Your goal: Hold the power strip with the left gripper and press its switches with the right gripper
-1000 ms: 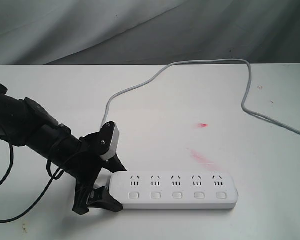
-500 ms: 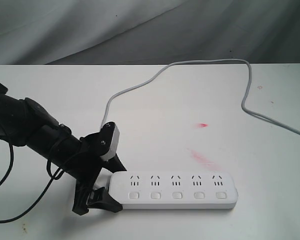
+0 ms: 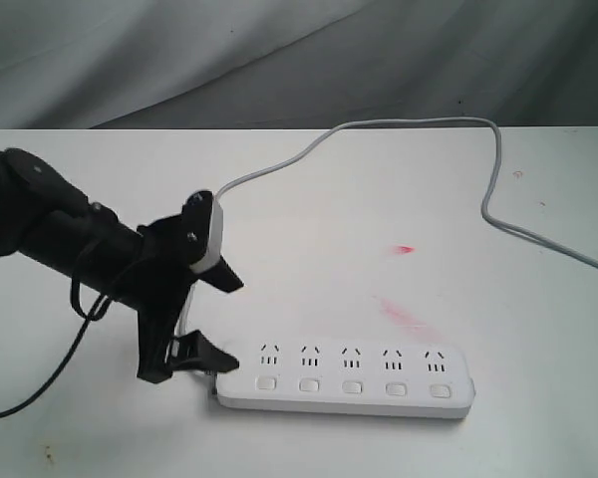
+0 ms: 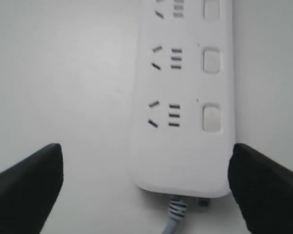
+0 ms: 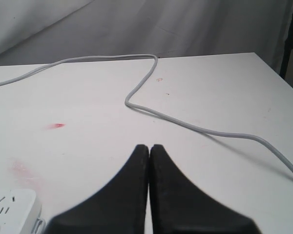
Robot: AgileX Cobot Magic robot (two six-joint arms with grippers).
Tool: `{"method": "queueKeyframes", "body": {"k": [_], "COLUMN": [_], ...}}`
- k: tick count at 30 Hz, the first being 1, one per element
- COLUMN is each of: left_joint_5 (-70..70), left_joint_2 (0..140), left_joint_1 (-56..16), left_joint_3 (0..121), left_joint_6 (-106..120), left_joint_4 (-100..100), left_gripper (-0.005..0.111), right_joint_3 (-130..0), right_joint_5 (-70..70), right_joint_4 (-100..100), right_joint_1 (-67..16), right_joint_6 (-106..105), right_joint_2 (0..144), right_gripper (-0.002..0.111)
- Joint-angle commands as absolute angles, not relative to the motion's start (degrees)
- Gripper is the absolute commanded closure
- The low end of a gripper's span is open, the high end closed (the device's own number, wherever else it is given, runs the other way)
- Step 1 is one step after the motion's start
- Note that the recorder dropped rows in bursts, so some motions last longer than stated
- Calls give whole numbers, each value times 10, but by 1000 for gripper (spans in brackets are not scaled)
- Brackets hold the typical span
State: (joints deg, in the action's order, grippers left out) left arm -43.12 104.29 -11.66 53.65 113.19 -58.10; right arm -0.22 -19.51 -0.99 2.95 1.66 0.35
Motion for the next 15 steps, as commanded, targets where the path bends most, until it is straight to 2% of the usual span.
{"method": "queueKeyframes", "body": {"k": [1,10,15], "left_joint_5": [-422,-383,-368], "left_joint_2": [936,745,659], "left_joint_1": [-120,-120,-120], "left_joint_3": [537,537,537], "left_joint_6": [1126,1124,1038], "left_joint_4": [-601,-602,-606], "left_gripper": [43,107,107], "right_joint_3": [0,0,0], "right_joint_5": [-192,-192,-192], "right_joint_4": [-11,-11,-11], "right_joint_1": [34,34,34], "right_joint_6": [19,19,19], "right_joint_2": [0,0,0], "right_gripper": [108,108,108]}}
